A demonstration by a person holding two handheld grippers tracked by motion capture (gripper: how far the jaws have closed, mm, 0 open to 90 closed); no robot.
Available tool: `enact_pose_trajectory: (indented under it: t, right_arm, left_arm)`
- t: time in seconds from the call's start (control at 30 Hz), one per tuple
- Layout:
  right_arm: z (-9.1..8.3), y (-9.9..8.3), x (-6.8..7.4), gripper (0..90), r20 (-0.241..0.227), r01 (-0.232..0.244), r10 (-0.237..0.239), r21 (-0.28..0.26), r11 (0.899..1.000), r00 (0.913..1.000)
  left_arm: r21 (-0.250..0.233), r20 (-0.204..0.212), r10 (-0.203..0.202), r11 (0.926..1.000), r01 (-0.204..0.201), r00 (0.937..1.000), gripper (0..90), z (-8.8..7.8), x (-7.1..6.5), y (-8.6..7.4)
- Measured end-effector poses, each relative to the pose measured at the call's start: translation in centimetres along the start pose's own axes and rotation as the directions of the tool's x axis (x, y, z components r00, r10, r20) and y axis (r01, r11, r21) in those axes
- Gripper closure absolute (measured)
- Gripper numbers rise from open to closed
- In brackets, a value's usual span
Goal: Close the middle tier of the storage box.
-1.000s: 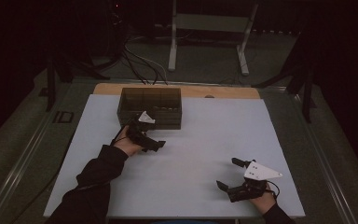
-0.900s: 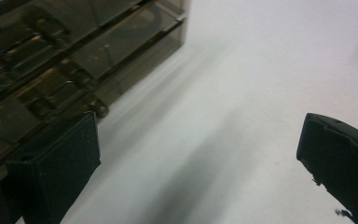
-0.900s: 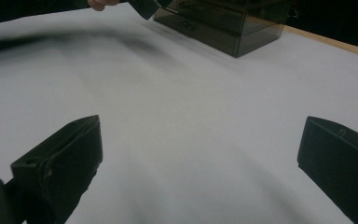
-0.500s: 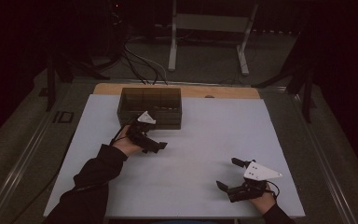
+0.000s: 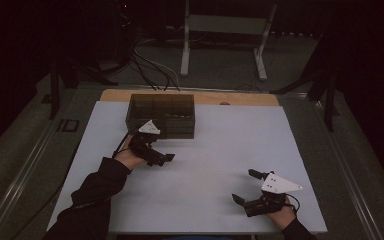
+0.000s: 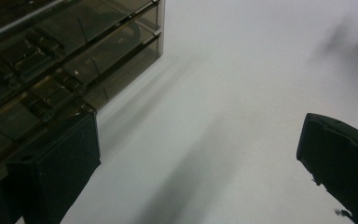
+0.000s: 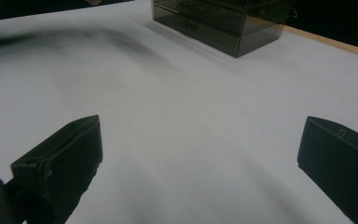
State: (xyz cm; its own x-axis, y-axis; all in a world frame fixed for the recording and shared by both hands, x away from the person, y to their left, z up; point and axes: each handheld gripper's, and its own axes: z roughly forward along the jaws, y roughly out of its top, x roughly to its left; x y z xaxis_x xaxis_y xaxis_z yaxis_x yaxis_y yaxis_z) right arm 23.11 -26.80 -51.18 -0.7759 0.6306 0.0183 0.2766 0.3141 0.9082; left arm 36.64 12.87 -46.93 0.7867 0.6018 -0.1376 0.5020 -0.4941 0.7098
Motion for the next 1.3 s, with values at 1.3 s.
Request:
enact_pose_trajectory:
  t: [1.3]
  right_arm:
    - [0.2, 0.0, 0.0, 0.0, 0.004, 0.002, -0.003, 0.006, 1.000, 1.0000]
  left_arm:
    - [-0.008, -0.101, -0.059, 0.9983, 0.058, 0.9931, 1.0, -5.8, -0.2, -6.0]
